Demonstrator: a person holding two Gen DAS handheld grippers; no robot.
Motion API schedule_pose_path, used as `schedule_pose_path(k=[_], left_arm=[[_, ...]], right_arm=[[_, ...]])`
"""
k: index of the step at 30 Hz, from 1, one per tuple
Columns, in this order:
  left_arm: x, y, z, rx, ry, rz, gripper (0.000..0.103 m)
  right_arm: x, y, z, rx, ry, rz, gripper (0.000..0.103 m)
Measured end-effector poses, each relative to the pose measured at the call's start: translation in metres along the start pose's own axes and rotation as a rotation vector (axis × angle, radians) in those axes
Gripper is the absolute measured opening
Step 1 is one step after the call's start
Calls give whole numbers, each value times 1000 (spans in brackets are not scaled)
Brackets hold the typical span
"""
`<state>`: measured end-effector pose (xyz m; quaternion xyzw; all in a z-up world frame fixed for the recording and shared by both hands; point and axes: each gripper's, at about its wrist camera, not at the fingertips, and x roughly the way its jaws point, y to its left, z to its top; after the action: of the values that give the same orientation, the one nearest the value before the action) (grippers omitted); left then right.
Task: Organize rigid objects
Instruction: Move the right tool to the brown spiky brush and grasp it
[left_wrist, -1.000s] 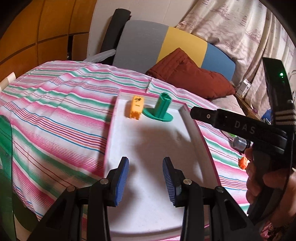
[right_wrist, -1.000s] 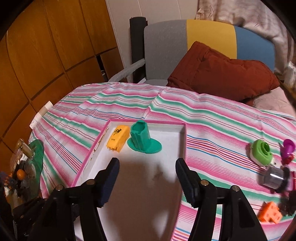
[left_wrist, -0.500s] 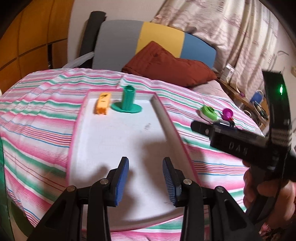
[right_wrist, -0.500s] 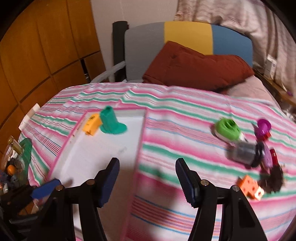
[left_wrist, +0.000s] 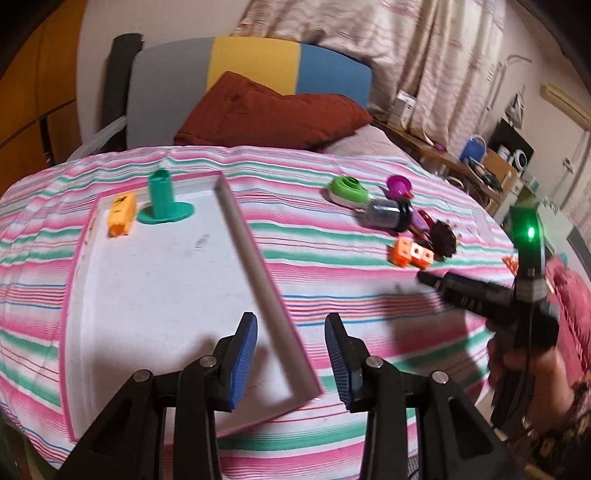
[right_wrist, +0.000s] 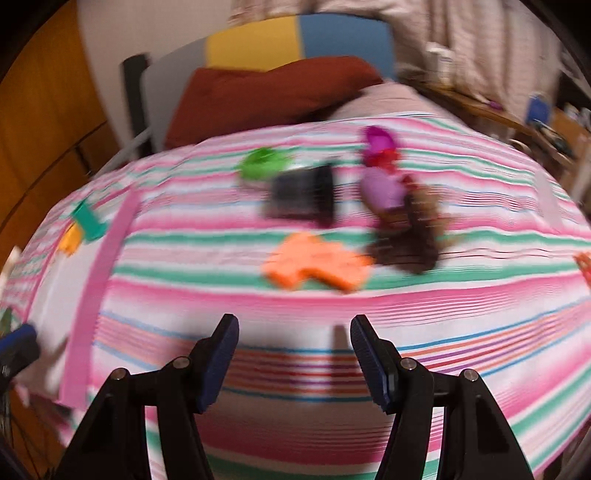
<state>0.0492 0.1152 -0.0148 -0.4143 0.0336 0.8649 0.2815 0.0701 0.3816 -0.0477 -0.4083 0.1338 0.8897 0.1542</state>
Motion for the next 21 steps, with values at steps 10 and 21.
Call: schedule_pose_path(k=[10, 21], left_arm=[[1, -23, -7, 60, 25, -18, 38], [3, -31, -9, 76, 36, -17, 38]], right_arm=[[7, -78, 45, 168, -93, -98, 64], [35, -89, 61, 145, 2, 15, 47]])
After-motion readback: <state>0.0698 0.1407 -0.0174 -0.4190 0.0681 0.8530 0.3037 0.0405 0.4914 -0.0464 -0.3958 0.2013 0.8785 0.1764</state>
